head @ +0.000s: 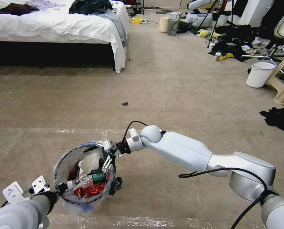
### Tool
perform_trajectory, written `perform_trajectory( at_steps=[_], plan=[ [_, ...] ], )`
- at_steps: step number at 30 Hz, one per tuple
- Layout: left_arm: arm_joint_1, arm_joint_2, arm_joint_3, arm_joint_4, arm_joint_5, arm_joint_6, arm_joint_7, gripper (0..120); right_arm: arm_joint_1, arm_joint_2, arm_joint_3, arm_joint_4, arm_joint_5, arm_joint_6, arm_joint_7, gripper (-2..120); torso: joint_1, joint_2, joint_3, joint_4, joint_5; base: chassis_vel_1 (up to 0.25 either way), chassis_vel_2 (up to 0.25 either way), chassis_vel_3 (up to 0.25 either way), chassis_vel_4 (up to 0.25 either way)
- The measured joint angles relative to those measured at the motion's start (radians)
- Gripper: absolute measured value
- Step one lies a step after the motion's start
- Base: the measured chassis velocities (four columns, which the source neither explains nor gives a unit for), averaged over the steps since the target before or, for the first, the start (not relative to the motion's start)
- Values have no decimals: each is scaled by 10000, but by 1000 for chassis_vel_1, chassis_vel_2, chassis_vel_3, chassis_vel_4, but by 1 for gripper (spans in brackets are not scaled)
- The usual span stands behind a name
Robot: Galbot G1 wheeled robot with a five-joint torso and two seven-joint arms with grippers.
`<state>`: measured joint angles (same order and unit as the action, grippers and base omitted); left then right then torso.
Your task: Pick up the trash bin and place the garbage on the floor into it.
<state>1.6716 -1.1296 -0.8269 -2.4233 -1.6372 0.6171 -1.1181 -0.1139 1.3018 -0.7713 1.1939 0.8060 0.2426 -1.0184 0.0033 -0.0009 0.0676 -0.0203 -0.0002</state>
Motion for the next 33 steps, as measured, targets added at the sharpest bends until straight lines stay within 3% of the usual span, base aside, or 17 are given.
perform_trajectory(
  at_steps=[17,22,33],
  plan=[
    [-204,134,16,64,-481,-64,-454,0,368,-847,1925,1348,1213,-146,-605,100,0,0,0,2,1,0,0,0,0],
    [-506,246,-16,201,-1117,-68,-727,0,235,-1840,3583,1985,1968,-338,186,100,0,1,-1,0,1,0,0,0,0],
    [-1202,423,-206,452,-2791,-344,-1450,0,-1026,-3623,4893,2464,2404,0,1667,100,0,1,-1,-3,4,0,0,0,0]
  ],
)
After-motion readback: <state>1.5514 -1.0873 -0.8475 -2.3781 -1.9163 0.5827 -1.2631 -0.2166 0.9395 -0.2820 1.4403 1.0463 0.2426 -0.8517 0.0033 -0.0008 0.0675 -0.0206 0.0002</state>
